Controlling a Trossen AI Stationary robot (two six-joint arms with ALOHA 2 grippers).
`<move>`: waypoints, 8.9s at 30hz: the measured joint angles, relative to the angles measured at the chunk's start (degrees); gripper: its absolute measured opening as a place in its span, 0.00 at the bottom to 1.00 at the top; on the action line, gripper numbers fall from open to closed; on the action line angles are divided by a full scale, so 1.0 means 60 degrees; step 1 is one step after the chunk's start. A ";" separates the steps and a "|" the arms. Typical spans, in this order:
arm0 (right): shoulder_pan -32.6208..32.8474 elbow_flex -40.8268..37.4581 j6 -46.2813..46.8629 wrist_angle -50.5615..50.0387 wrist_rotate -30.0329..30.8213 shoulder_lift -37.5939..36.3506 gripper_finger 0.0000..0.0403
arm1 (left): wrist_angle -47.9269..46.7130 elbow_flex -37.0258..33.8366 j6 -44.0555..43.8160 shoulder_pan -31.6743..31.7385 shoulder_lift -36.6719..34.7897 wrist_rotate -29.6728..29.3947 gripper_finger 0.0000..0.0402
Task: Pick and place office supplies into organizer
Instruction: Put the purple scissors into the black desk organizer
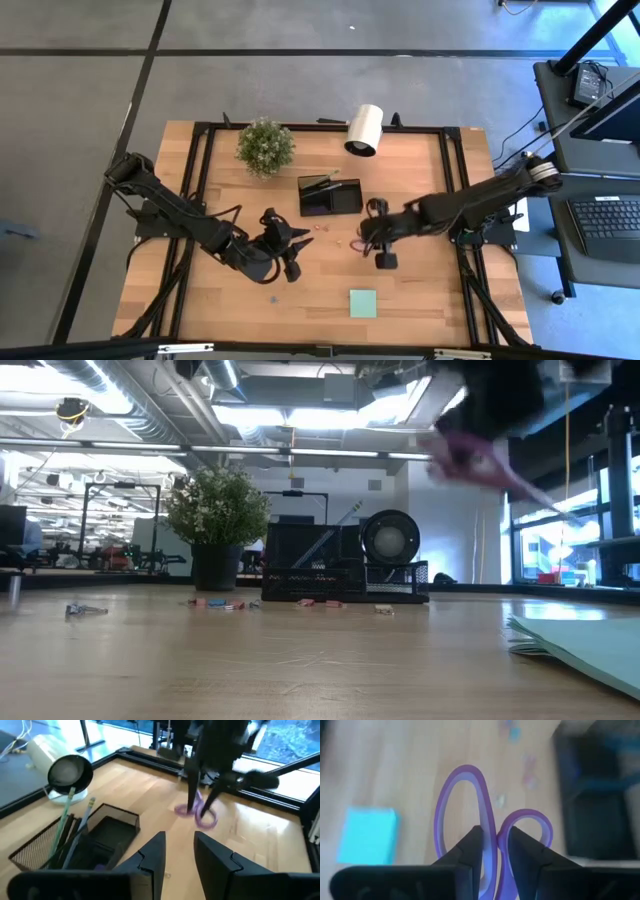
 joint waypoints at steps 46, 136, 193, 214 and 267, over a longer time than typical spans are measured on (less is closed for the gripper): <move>-0.1252 0.1694 -0.1231 0.7339 -0.3747 -0.1853 0.20 | 0.6229 0.0009 0.5420 0.6625 0.0172 1.5165 0.25; -0.2479 0.1676 -0.1238 0.6000 -0.2907 -0.1558 0.69 | 0.6978 0.0011 0.4500 0.7090 0.0168 1.8047 0.09; -0.2599 0.1690 0.0984 -0.1241 0.0726 -0.1788 0.69 | 0.9365 -0.3708 0.3830 0.8324 0.1220 1.0533 0.08; -0.2599 0.1687 0.0947 -0.1241 0.0723 -0.1788 0.69 | 1.0024 -0.3708 0.3805 0.8324 0.2809 1.0524 0.09; -0.2596 0.1683 0.0943 -0.1241 0.0708 -0.1788 0.69 | 0.9590 -0.3708 0.3891 0.8324 0.2699 1.0595 0.18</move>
